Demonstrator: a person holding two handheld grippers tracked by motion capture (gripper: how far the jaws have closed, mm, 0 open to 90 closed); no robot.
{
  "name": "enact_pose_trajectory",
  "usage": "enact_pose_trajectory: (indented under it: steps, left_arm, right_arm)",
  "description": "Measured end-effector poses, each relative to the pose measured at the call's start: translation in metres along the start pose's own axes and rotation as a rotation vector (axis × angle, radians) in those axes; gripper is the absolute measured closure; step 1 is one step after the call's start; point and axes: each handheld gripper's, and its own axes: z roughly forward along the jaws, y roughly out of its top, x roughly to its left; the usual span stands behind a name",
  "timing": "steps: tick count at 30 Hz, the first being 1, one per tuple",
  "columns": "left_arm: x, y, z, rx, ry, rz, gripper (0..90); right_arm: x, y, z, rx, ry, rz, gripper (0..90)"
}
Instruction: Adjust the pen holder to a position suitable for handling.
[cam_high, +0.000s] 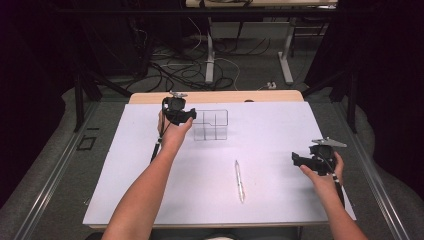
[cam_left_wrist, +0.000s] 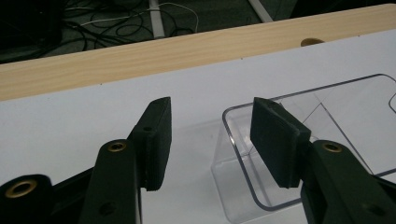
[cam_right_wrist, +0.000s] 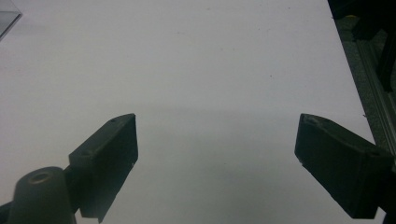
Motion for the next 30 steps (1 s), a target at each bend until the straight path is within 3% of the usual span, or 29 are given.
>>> enact_pose_trajectory:
  steps: [5, 17, 30]
  left_arm:
    - [-0.003, -0.002, 0.006, 0.001, 0.005, -0.001, 49.8]
    - [-0.006, -0.006, 0.017, 0.060, -0.020, -0.003, 52.3]
    - [-0.002, -0.007, 0.025, 0.063, -0.028, 0.020, 56.9]
  right_arm:
    - [0.000, 0.000, 0.001, 0.002, 0.003, 0.002, 13.5]
    - [0.000, -0.001, 0.002, 0.005, 0.003, -0.008, 13.7]
    - [0.001, -0.001, 0.003, 0.007, 0.002, 0.000, 14.0]
